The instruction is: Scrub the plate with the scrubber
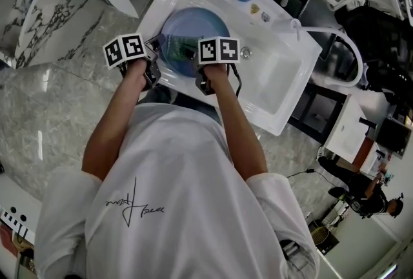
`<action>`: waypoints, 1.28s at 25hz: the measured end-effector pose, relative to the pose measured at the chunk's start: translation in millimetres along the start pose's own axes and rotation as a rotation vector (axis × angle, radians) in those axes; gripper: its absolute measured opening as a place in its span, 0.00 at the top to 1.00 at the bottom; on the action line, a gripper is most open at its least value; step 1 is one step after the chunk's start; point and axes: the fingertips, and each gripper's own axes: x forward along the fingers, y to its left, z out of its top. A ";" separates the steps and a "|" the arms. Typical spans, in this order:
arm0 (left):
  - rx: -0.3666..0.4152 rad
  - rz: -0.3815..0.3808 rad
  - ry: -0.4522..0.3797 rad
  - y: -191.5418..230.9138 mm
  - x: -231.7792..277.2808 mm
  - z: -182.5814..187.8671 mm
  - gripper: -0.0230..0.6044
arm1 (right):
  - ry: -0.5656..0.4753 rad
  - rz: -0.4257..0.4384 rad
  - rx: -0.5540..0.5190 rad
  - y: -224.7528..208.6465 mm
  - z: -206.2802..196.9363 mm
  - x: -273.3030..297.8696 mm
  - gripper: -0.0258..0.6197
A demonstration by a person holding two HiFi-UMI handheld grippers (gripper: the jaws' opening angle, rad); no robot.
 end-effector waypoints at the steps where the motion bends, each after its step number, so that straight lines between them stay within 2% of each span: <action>1: -0.001 0.000 0.000 0.2 0.0 0.1 0.80 | -0.002 0.002 0.002 1.0 1.7 1.6 0.87; 16: 0.001 0.009 0.014 1.2 -0.3 0.2 0.80 | -0.090 0.078 0.114 8.6 33.0 8.1 0.87; 32: 0.018 0.039 0.018 3.9 0.4 -0.2 0.81 | -0.163 0.085 0.104 -0.2 66.5 -11.1 0.87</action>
